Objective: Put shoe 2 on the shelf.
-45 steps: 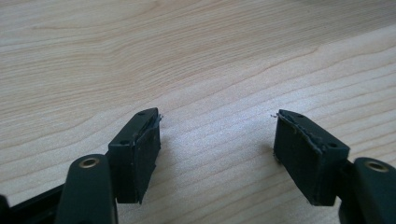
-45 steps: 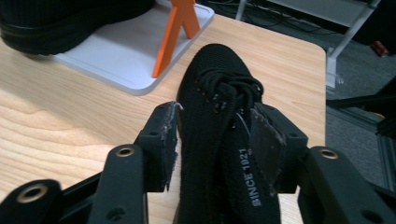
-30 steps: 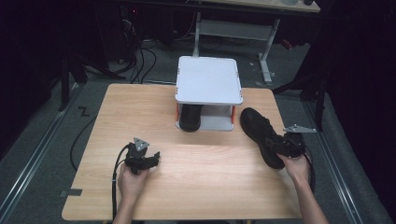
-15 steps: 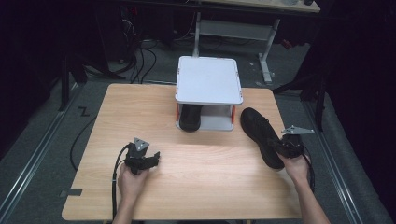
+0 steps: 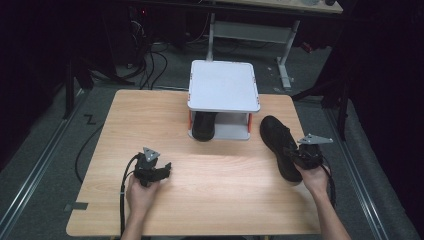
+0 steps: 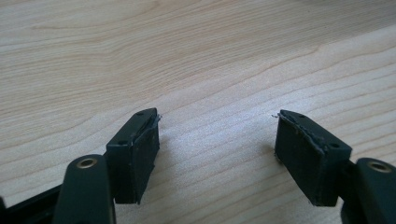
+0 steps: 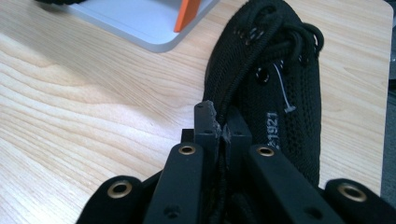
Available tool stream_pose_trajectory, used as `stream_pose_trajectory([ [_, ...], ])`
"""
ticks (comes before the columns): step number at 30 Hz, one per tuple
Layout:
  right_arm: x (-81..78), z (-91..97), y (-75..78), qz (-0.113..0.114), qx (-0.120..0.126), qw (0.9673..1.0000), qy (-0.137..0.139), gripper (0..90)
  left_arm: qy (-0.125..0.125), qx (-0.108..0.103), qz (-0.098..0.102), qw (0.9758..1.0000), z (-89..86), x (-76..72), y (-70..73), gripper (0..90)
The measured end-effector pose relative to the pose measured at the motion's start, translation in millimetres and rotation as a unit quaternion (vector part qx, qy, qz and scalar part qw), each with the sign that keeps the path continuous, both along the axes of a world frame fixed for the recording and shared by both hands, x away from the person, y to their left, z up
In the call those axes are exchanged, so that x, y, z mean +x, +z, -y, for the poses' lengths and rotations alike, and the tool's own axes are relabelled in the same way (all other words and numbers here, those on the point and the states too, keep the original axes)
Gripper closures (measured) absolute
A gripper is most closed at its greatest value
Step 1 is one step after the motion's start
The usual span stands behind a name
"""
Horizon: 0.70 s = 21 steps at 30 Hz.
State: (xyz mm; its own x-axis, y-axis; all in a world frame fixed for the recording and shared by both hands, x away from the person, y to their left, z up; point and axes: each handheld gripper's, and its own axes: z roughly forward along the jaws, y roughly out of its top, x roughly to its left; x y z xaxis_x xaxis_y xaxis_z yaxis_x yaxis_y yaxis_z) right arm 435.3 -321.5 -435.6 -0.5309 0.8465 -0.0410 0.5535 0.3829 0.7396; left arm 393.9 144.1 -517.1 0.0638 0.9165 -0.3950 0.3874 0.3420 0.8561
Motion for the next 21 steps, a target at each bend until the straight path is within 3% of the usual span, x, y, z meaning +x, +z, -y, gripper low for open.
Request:
stream_pose_trajectory([
  [21,-19.7,-7.7,14.3,0.024,0.012,0.9996,-0.004,87.6,-0.001,0.001,0.000,1.0000,0.2,-0.1,-0.1,30.7],
])
